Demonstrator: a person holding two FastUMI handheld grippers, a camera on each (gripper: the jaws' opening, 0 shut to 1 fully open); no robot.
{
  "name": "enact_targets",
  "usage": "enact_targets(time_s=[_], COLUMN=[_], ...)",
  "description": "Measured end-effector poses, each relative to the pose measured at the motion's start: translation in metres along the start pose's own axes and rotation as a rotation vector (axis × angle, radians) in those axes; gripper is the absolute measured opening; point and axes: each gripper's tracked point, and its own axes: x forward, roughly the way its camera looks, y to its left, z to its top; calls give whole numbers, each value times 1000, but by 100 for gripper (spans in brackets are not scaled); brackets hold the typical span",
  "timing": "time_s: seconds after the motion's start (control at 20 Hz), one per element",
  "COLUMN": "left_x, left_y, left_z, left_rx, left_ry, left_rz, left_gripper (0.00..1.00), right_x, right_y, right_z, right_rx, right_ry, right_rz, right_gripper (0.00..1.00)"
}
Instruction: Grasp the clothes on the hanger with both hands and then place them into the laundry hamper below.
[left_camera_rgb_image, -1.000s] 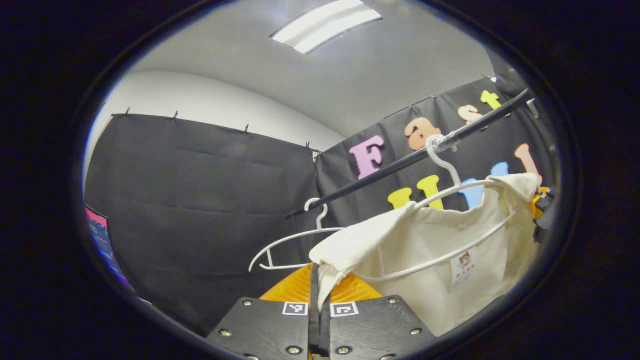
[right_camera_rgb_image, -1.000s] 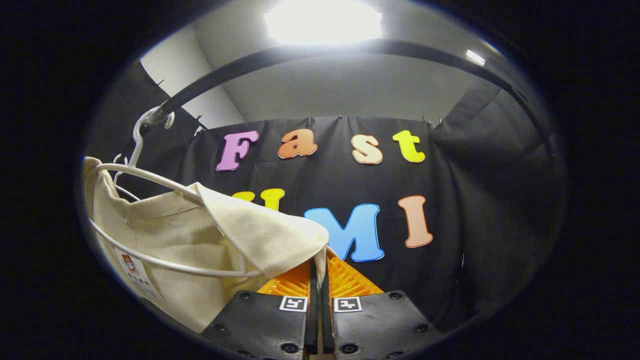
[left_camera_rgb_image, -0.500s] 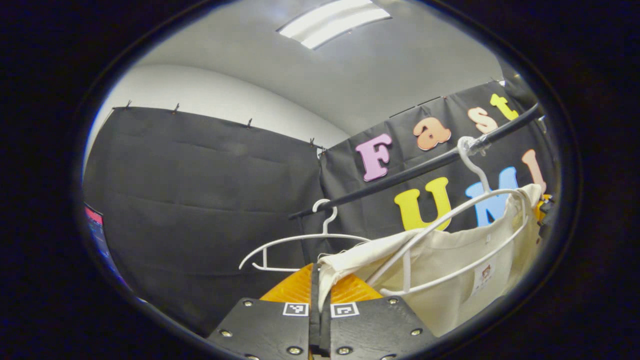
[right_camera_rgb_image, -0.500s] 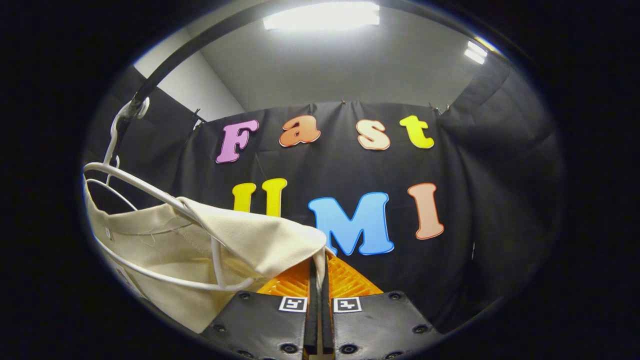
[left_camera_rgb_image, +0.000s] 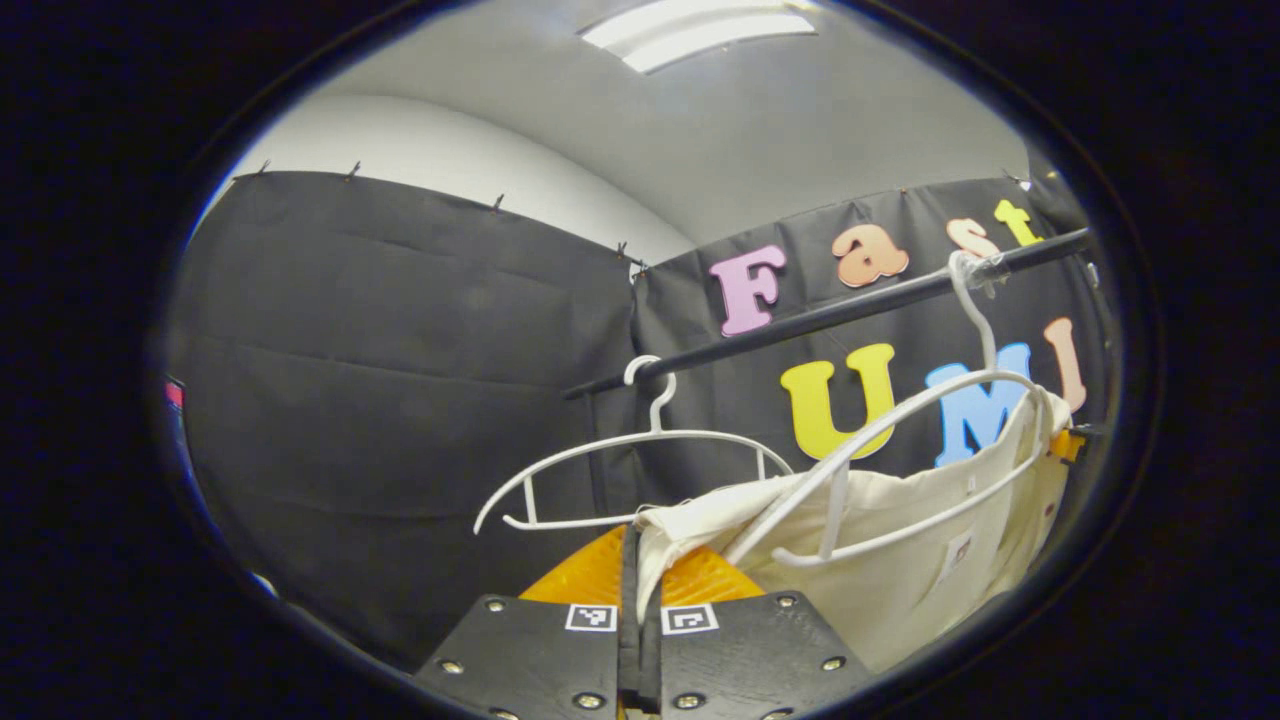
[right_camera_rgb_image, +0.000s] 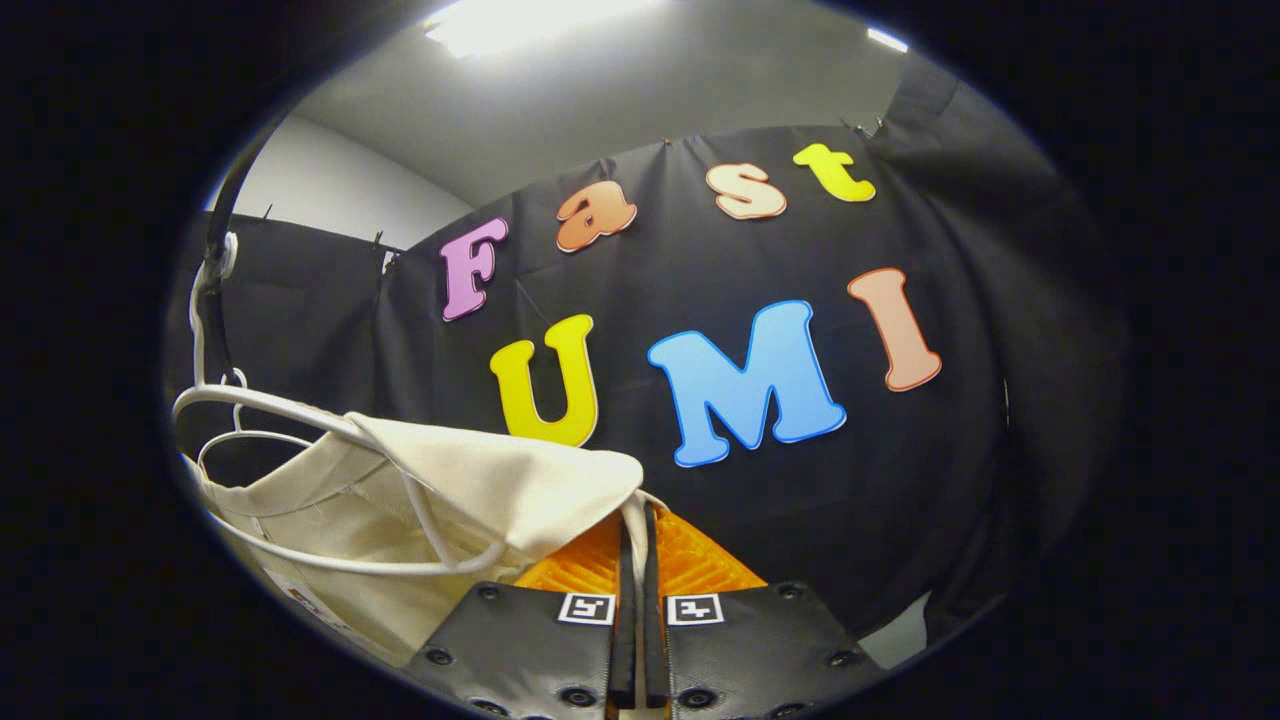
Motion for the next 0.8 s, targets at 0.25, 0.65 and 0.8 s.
enact_targets(time_s=[0.25, 0.65, 0.8], left_x=[16, 32, 31], left_y=[-9, -29, -32], left_z=[-34, -96, -102], left_rx=[-17, -2, 18], left_ry=[62, 152, 165], left_rz=[-27, -60, -73], left_gripper=[0, 0, 0], right_x=[-2, -8, -13], right_y=[-2, -14, -24], right_z=[-45, -93, -116], right_rx=[34, 15, 18], right_ry=[134, 226, 263], right_rz=[27, 10, -5], right_gripper=[5, 5, 5])
